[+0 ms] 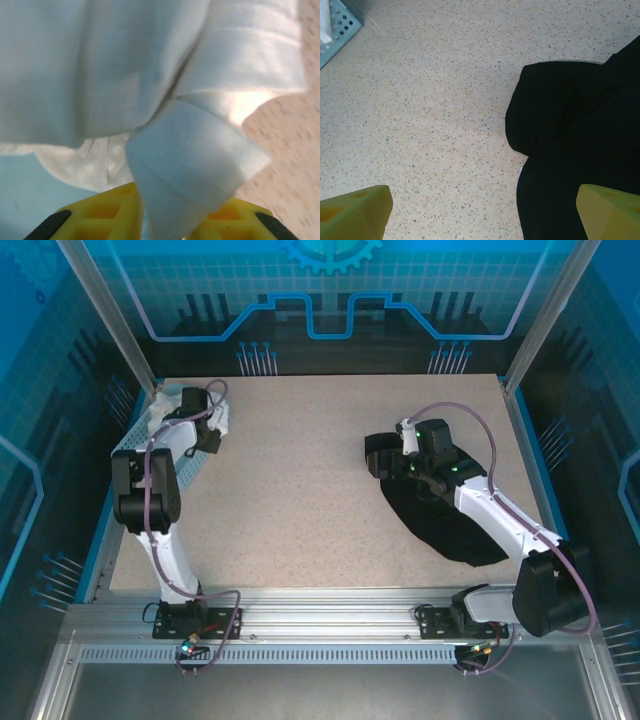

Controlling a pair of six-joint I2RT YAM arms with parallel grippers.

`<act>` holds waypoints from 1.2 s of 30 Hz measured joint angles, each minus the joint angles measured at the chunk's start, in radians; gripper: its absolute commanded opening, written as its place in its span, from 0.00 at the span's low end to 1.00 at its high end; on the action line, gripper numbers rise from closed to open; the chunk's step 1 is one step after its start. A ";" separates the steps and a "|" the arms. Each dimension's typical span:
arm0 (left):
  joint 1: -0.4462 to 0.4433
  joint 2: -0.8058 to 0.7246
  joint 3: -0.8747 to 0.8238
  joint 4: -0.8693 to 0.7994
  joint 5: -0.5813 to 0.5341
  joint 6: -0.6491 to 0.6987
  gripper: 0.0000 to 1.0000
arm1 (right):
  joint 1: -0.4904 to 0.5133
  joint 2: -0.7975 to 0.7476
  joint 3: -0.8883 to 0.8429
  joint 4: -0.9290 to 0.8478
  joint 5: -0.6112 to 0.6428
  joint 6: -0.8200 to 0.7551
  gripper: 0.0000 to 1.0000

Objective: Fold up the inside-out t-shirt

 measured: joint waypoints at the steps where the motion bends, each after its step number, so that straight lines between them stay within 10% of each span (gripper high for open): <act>1: 0.004 0.028 0.036 0.000 0.000 0.000 0.21 | 0.000 0.002 0.002 -0.002 0.002 -0.001 0.96; 8: 0.043 0.221 0.330 -0.074 0.010 -0.046 0.18 | 0.000 0.014 0.025 -0.034 0.046 -0.004 0.97; 16: 0.085 0.336 0.610 -0.150 -0.013 -0.162 0.59 | -0.091 0.070 0.033 -0.098 0.123 0.021 0.95; 22: 0.080 0.175 0.465 -0.119 0.106 -0.305 0.75 | -0.151 0.074 0.015 -0.163 0.233 0.053 0.87; 30: -0.122 -0.324 -0.056 0.224 0.348 -0.614 0.73 | -0.151 0.245 0.021 -0.183 0.268 0.063 0.04; 36: -0.469 -0.166 -0.103 0.415 0.494 -0.707 0.72 | -0.151 0.118 -0.043 -0.141 0.278 0.060 0.00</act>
